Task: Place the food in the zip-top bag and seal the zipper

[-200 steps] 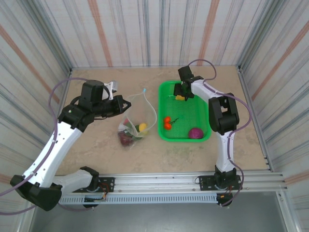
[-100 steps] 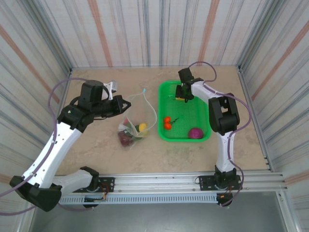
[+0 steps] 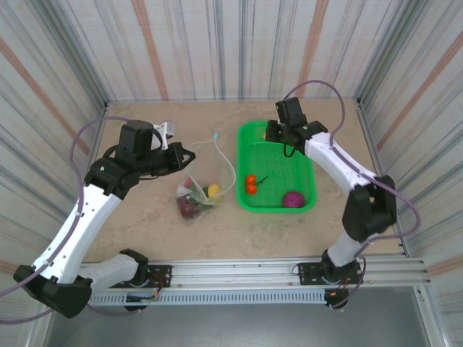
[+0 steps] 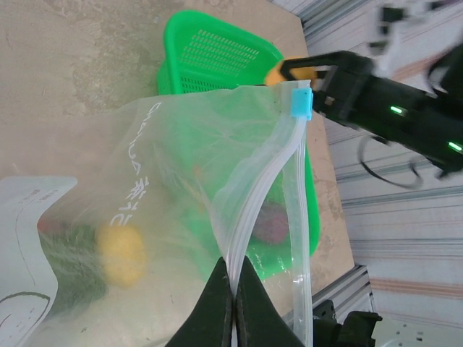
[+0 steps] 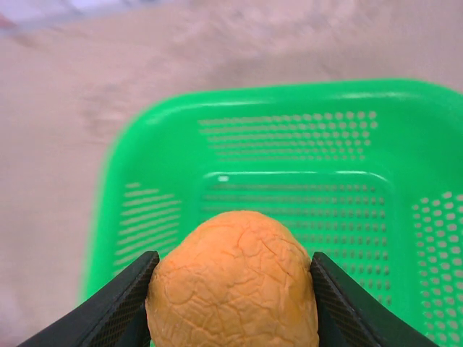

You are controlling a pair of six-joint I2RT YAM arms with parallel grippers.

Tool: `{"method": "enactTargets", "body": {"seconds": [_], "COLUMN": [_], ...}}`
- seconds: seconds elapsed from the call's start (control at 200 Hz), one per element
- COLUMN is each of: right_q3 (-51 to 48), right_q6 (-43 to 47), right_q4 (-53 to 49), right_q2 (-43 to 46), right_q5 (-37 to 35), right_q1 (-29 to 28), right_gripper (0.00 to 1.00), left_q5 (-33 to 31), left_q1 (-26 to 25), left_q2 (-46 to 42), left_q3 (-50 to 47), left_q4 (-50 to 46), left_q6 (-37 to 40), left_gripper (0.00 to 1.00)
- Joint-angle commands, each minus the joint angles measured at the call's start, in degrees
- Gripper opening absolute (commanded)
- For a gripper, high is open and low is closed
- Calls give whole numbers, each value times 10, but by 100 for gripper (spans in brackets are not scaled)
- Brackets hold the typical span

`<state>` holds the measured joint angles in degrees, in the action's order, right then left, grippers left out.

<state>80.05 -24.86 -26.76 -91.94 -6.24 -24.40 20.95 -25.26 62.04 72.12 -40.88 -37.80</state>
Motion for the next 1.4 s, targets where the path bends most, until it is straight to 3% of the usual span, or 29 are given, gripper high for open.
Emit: {"method": "enactTargets", "body": {"seconds": [0.0, 0.19, 0.291, 0.461, 0.581, 0.937, 1.127, 1.393], "right_q3": [-31, -42, -25, -2, 5, -2, 8, 23], "right_q6": [5, 18, 31, 19, -4, -65, -47, -46], "right_q4": [-1, -3, -7, 6, 19, 55, 22, -19], "right_q2": [83, 195, 225, 219, 185, 94, 64, 50], "right_q5": [16, 83, 90, 123, 109, 112, 54, 13], "right_q1": [-23, -83, -144, -237, -277, -296, -309, -317], "right_gripper": [50, 50, 49, 49, 50, 50, 54, 72], "left_q5": [5, 14, 19, 24, 30, 29, 22, 17], "left_q1": [1, 1, 1, 0, -1, -1, -1, -1], "left_q2": [-11, -8, -4, -2, -1, -30, -39, -40], "left_q3": [15, 4, 8, 11, 13, 7, 8, 7], "left_q4": [0, 11, 15, 21, 21, 15, 11, 11], "left_q6": [-14, -27, -32, -35, -36, -35, -29, -25], "left_gripper": [0, 0, 0, 0, 0, 0, 0, 0]}}
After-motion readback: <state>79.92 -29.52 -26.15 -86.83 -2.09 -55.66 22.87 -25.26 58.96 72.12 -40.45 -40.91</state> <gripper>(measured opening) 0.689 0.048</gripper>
